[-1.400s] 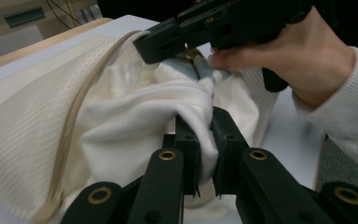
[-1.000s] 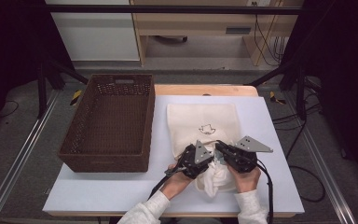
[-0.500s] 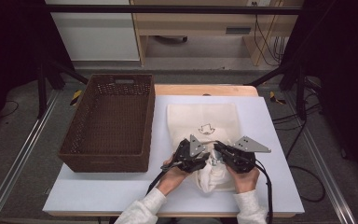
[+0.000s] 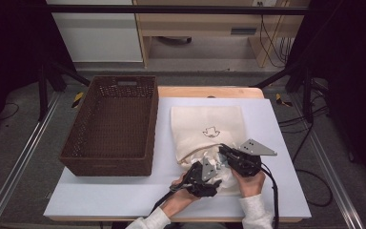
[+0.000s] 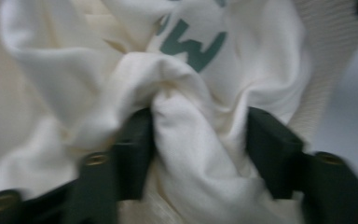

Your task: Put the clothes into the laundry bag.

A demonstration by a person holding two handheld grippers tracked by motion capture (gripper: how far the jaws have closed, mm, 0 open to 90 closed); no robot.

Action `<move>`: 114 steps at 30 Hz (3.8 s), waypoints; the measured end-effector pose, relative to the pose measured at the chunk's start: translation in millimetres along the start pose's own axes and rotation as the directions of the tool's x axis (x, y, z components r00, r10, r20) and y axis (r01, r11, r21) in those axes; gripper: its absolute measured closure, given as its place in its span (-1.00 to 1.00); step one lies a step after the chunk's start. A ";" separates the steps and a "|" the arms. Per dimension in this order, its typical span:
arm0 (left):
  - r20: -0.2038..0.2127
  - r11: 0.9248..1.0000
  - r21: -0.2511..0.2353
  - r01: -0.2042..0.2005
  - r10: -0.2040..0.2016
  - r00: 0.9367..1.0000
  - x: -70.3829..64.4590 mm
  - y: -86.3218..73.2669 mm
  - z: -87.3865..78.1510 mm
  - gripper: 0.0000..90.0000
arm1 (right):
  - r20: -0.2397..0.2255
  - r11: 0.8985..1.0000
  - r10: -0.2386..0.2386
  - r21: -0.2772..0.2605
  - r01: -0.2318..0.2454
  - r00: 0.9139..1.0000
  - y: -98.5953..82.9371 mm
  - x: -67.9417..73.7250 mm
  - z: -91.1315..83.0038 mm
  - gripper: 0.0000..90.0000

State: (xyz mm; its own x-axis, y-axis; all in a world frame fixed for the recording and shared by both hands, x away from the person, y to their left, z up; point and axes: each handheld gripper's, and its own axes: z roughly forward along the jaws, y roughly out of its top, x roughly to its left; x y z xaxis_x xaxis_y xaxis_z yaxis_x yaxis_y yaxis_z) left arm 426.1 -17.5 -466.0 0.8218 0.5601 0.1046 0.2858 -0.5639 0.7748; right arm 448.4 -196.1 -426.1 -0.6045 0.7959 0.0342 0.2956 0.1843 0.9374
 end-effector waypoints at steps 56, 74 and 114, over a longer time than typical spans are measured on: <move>-0.089 0.997 0.033 0.075 -0.072 0.993 5.6 -30.0 -23.2 0.34 | 0.001 1.000 0.021 -0.006 -0.021 1.000 1.8 -2.2 -3.4 0.93; -0.100 0.991 -0.119 0.063 -0.075 0.992 1.5 -39.2 -69.9 0.30 | -0.002 1.000 0.013 -0.002 -0.013 1.000 2.3 -1.1 -3.5 0.93; -0.116 0.998 -0.036 0.044 -0.047 0.992 24.2 3.6 15.7 0.31 | -0.006 1.000 0.025 0.006 -0.025 1.000 3.1 -4.0 -2.6 0.93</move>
State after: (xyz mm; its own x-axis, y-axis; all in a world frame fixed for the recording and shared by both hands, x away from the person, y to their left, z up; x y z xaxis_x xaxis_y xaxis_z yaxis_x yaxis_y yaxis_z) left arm 454.7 -15.4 -470.5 0.7448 0.6527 0.1392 0.3034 -0.5169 0.8005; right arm 449.8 -200.3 -422.4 -0.6015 0.7966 0.0596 0.3151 0.1681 0.9340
